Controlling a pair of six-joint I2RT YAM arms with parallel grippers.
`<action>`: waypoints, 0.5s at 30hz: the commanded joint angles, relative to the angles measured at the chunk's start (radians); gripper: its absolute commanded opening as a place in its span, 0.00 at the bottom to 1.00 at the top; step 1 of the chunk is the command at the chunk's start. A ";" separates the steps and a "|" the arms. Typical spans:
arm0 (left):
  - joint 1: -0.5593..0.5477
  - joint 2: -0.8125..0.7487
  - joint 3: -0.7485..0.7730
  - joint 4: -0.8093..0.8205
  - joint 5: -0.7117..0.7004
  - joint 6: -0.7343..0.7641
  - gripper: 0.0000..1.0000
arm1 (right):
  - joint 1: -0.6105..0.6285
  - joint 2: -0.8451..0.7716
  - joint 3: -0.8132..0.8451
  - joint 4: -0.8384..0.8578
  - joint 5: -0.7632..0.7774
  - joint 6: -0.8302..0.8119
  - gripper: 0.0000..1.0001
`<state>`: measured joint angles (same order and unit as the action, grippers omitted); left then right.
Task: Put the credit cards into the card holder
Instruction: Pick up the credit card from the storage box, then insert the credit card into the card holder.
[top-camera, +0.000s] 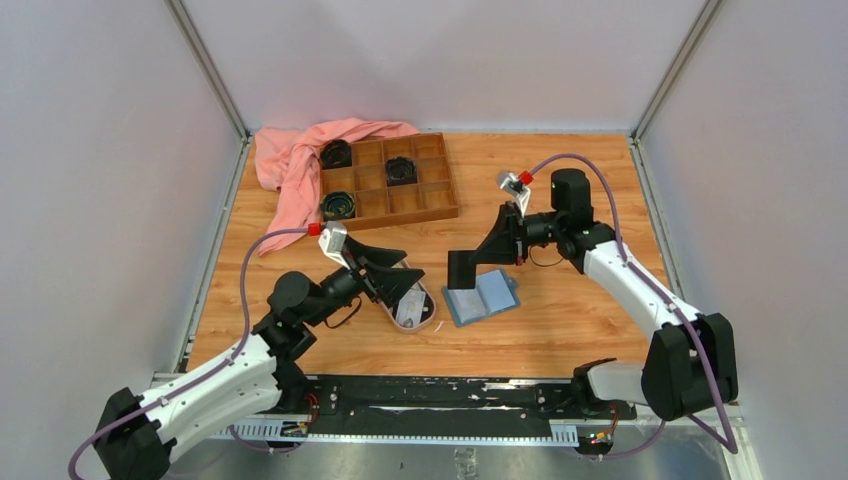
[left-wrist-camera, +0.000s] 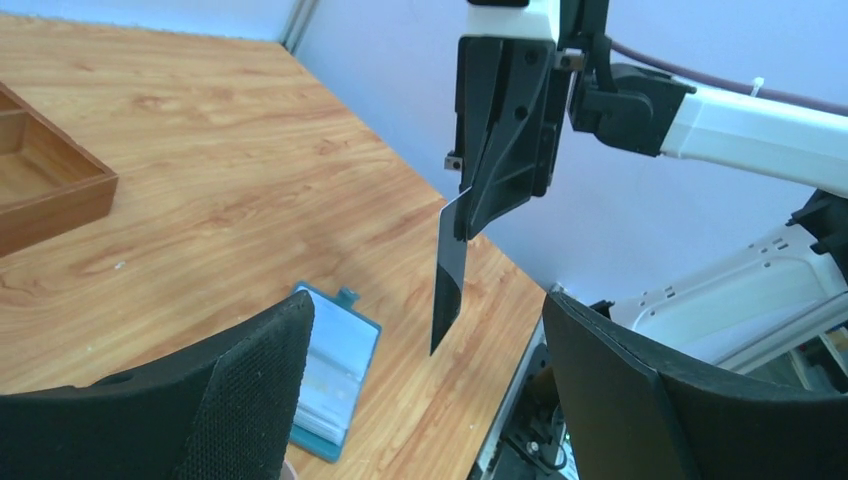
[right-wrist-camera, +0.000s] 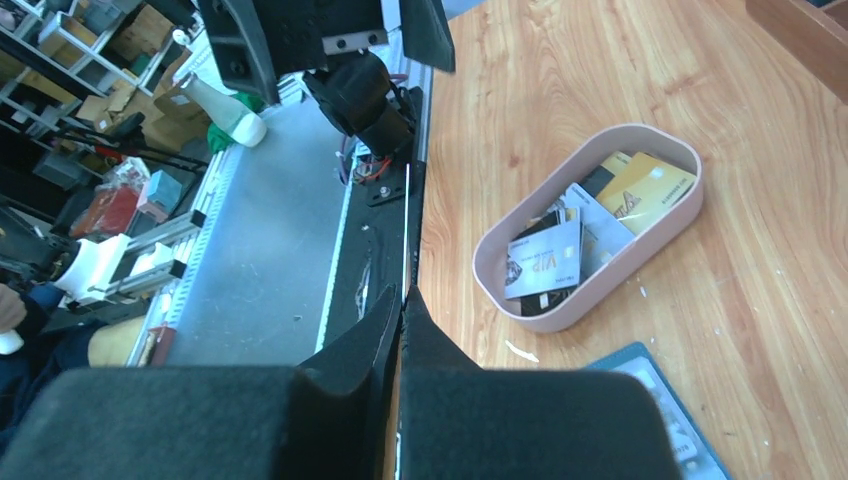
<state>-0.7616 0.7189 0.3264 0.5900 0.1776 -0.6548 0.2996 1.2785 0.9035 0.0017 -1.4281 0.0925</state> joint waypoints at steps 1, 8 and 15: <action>0.009 -0.058 -0.030 -0.104 -0.042 0.030 0.89 | -0.030 -0.019 -0.065 -0.059 0.017 -0.141 0.00; 0.035 -0.013 0.117 -0.159 0.006 -0.132 1.00 | -0.082 -0.003 -0.120 -0.092 0.154 -0.162 0.00; 0.035 0.147 0.394 -0.259 0.006 -0.337 1.00 | -0.163 0.083 -0.122 -0.156 0.230 -0.177 0.00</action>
<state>-0.7303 0.7994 0.5991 0.3687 0.1757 -0.8474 0.1745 1.3106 0.7929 -0.0910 -1.2652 -0.0456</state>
